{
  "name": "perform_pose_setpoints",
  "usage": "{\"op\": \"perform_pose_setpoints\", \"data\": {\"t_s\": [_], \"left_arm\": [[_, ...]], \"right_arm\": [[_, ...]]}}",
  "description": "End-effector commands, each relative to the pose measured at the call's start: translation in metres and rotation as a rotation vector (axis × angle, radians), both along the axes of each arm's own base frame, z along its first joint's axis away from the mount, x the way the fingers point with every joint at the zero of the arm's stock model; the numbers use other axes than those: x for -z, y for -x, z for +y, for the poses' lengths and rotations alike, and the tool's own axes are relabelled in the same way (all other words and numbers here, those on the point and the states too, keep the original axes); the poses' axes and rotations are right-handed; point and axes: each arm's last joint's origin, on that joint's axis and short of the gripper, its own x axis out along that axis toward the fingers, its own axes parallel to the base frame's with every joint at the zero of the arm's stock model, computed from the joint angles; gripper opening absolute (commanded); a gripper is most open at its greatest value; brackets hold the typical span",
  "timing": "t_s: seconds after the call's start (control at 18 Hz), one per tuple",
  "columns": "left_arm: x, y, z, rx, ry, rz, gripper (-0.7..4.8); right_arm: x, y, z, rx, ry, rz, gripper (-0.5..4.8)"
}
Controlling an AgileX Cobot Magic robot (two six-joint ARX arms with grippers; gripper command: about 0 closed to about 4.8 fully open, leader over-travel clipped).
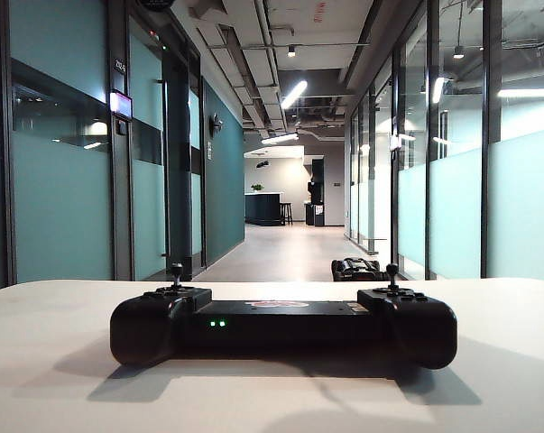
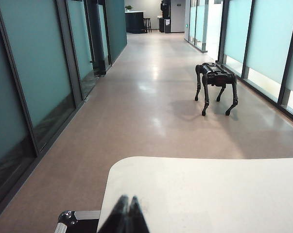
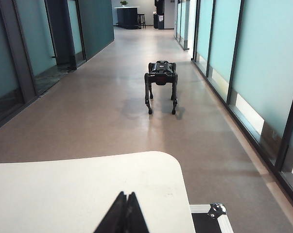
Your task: Push the left joystick on the remote control sitting on the white table forward to make the robot dog walk in a straight line until it approaches the door.
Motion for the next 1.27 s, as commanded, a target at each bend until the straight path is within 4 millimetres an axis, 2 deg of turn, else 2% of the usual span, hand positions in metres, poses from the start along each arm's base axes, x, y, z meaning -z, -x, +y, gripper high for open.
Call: {"op": "perform_pose_setpoints", "data": {"t_s": [0.06,0.61,0.89,1.27], "left_arm": [[-0.003,0.000,0.000,-0.006,0.001,-0.017,-0.06],[-0.005,0.001,0.000,-0.004,0.007,-0.034,-0.06],[-0.026,0.007,0.000,0.010,0.136,-0.031,-0.06],[-0.055,0.004,-0.005,0.145,0.129,0.030,-0.06]], "right_arm": [[0.000,0.000,0.000,-0.003,-0.003,-0.017,-0.06],[-0.003,0.000,0.000,-0.003,-0.003,-0.027,-0.05],[-0.033,0.009,0.001,-0.019,-0.030,-0.060,-0.06],[-0.072,0.014,0.007,-0.112,-0.027,-0.005,-0.06]]}}
